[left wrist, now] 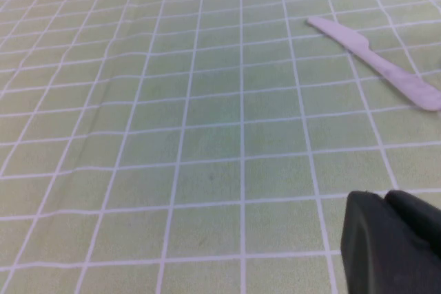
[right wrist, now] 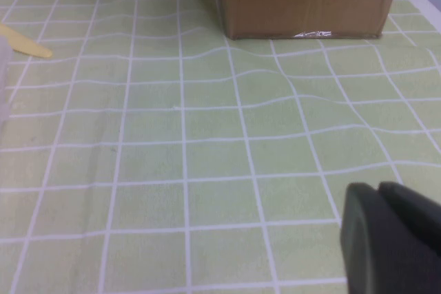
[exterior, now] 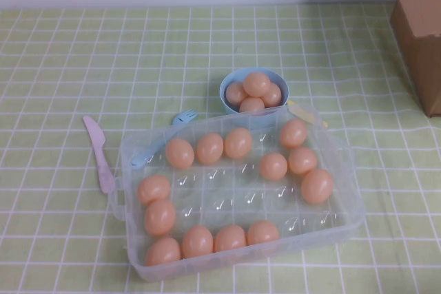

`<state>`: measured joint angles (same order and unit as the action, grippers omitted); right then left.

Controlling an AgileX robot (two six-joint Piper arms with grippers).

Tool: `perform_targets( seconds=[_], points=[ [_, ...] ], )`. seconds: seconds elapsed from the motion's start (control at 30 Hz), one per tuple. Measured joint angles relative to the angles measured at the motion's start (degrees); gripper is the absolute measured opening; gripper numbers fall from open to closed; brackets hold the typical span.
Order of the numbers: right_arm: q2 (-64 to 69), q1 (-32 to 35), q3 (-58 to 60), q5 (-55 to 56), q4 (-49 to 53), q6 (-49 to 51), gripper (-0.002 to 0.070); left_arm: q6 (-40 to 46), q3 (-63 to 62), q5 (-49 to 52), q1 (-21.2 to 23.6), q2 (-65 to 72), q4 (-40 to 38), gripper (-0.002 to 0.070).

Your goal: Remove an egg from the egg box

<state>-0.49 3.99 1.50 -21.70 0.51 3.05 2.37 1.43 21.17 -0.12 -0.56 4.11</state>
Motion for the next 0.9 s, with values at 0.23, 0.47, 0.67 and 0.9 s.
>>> perform_targets(
  seconds=[0.23, 0.47, 0.67, 0.9],
  points=[
    [0.0, 0.0, 0.0, 0.0, 0.0, 0.0, -0.0018, -0.3, 0.0, -1.6, 0.0, 0.0, -3.7, -0.0004],
    [0.0, 0.0, 0.0, 0.0, 0.0, 0.0, -0.0018, -5.3, 0.0, -7.0, 0.0, 0.0, -19.4, -0.0004],
    [0.0, 0.0, 0.0, 0.0, 0.0, 0.0, -0.0018, -11.5, 0.0, -9.1, 0.0, 0.0, -34.2, -0.0004],
    [0.0, 0.0, 0.0, 0.0, 0.0, 0.0, -0.0018, -12.5, 0.0, -10.2, 0.0, 0.0, -35.9, -0.0004]
  ],
)
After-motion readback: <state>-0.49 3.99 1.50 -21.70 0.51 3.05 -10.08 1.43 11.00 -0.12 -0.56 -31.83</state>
